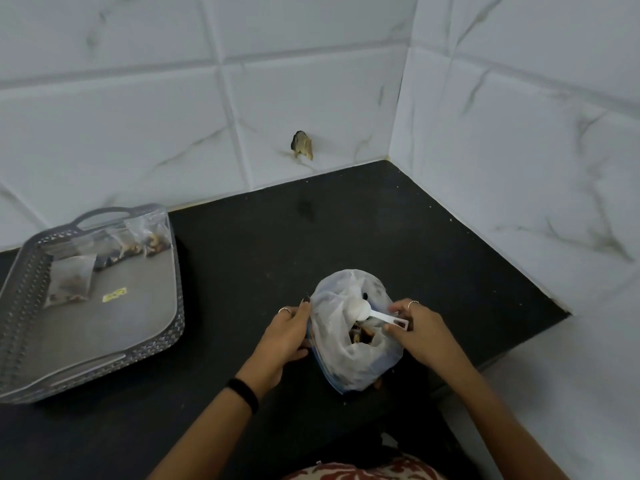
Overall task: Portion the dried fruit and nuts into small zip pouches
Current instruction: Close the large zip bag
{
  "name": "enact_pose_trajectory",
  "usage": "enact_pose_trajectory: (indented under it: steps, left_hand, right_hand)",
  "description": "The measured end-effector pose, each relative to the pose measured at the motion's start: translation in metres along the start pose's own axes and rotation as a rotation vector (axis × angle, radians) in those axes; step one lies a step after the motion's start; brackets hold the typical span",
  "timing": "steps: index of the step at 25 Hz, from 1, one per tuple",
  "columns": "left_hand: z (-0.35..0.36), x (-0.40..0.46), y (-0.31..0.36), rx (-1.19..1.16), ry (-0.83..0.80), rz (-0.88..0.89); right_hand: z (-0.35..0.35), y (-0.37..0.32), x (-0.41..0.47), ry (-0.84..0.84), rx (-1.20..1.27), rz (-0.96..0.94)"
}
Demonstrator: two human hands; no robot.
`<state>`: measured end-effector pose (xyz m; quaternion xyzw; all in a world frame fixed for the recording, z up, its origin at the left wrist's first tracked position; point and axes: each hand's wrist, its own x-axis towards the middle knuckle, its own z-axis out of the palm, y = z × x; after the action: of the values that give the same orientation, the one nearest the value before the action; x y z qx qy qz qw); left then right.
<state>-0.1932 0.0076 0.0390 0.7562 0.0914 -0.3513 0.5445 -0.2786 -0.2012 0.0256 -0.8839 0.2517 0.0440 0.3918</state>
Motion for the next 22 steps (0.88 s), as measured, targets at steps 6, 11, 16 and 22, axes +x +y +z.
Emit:
enact_pose_trajectory:
  steps: [6,11,16,22]
  left_hand:
    - [-0.005,0.001,-0.002,-0.223,-0.01,-0.006]
    - [-0.012,-0.001,-0.002,-0.259,0.041,0.035]
    - [-0.019,-0.002,-0.021,-0.29,0.067,0.007]
    - [-0.026,-0.01,-0.045,-0.321,0.034,-0.076]
  right_hand:
    - [0.006,-0.01,0.007,0.03,-0.074,-0.03]
    - [-0.005,-0.025,0.007,-0.02,-0.148,-0.101]
    - [-0.023,-0.036,0.001,-0.055,-0.36,-0.144]
    - [-0.06,-0.076,-0.018,0.048,-0.384,-0.257]
